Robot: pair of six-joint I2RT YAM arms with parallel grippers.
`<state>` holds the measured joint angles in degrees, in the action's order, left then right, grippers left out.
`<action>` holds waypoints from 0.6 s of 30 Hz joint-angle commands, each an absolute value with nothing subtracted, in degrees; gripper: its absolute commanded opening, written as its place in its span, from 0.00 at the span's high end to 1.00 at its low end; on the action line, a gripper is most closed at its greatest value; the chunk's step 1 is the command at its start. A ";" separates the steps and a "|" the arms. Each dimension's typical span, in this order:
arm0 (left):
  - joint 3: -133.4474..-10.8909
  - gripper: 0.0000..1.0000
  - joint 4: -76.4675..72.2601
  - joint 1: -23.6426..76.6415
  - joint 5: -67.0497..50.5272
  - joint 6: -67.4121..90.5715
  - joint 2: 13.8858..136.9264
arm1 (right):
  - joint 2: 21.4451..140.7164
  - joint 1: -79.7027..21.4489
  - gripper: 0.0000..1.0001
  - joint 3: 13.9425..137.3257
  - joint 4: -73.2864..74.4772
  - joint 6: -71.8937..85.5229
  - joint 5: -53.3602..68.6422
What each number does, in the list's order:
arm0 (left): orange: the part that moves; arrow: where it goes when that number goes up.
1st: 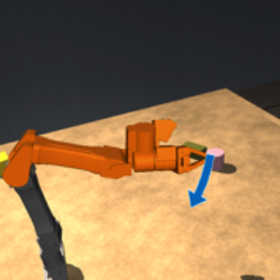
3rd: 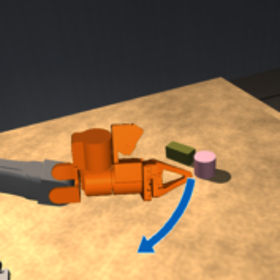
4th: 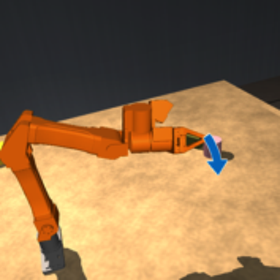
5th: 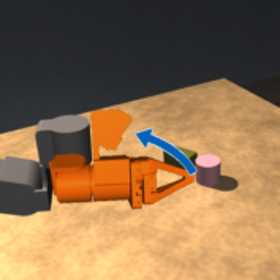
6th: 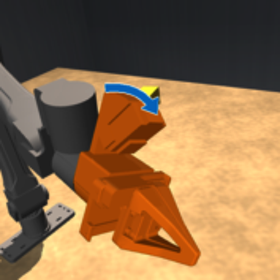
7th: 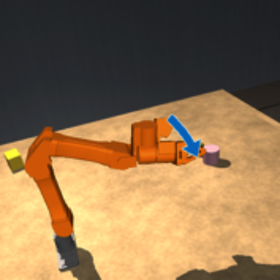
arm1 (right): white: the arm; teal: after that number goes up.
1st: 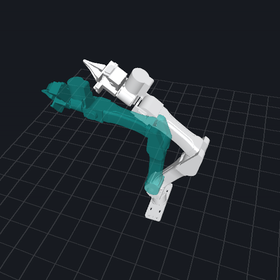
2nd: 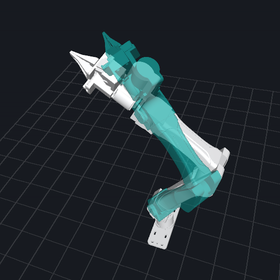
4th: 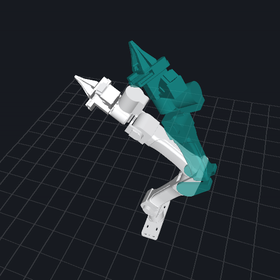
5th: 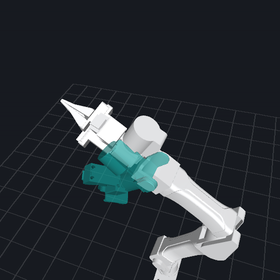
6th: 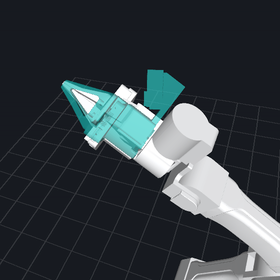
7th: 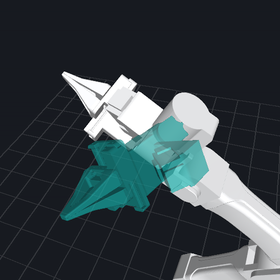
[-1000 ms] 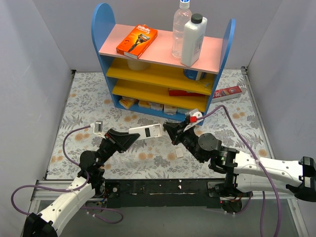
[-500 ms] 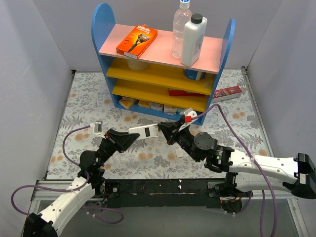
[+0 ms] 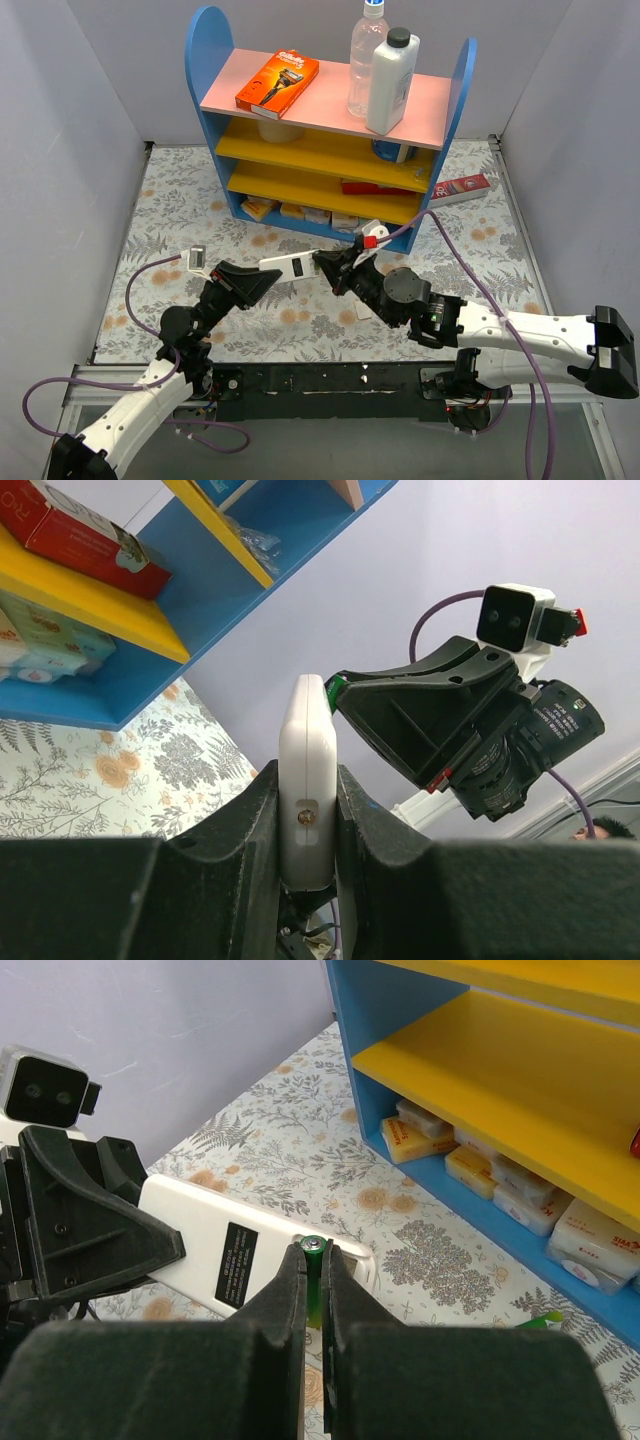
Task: Load the batteries into the remote control
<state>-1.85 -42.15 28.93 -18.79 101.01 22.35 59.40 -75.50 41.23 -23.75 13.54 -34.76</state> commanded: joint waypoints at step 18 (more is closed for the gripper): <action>13.36 1.00 -45.70 28.83 -18.81 101.51 21.27 | 61.26 -75.94 0.99 48.25 -14.60 18.28 -35.77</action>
